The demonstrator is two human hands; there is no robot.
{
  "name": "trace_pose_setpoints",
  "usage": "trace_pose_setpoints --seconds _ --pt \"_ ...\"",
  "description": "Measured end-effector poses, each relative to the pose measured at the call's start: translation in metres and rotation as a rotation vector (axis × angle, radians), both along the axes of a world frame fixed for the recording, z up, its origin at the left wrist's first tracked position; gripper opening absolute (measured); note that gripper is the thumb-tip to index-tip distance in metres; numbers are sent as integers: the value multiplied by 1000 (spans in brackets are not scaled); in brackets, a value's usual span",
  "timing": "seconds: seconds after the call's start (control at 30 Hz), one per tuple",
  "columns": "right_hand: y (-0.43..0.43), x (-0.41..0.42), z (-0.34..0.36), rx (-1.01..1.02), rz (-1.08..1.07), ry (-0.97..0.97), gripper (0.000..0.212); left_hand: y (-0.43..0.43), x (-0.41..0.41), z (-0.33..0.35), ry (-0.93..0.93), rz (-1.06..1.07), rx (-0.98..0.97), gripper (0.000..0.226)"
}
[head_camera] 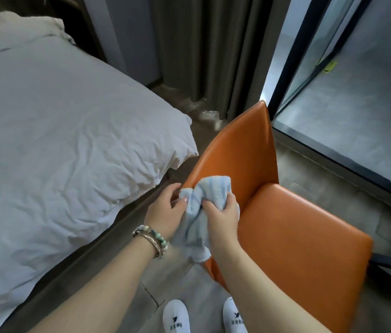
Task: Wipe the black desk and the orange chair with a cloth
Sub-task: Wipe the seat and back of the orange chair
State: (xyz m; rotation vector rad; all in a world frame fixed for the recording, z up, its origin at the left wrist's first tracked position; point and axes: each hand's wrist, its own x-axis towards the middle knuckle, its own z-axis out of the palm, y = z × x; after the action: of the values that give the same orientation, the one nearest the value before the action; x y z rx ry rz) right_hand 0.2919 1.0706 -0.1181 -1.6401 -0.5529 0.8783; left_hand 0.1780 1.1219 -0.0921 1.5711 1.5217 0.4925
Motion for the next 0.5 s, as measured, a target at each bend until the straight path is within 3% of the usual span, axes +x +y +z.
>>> trace_pose_setpoints --seconds 0.13,0.17,0.23,0.27,0.3,0.33,0.37,0.43,0.5 --pt "4 -29 -7 182 -20 215 13 1 6 -1 41 28 58 13" --pt "5 -26 -32 223 -150 178 16 -1 7 -1 27 43 56 9" --pt "-5 -17 -73 362 -413 315 22 -3 8 -1 7 46 44 14" --pt "-12 -9 -78 144 -422 307 12 -2 7 -2 5 28 46 17" --pt "-7 -11 -68 73 -191 310 6 -2 6 -3 6 14 52 18" --pt "-6 -17 -63 -74 -154 444 13 -1 5 -4 3 5 61 18" --pt "-3 -16 -62 -116 -165 436 14 0 4 -6 -3 1 71 17" --pt "7 -20 -43 3 -197 509 14 -1 3 -7 -21 9 82 15" --pt "16 -32 -27 33 -127 445 23 -2 3 -7 -41 20 90 12"
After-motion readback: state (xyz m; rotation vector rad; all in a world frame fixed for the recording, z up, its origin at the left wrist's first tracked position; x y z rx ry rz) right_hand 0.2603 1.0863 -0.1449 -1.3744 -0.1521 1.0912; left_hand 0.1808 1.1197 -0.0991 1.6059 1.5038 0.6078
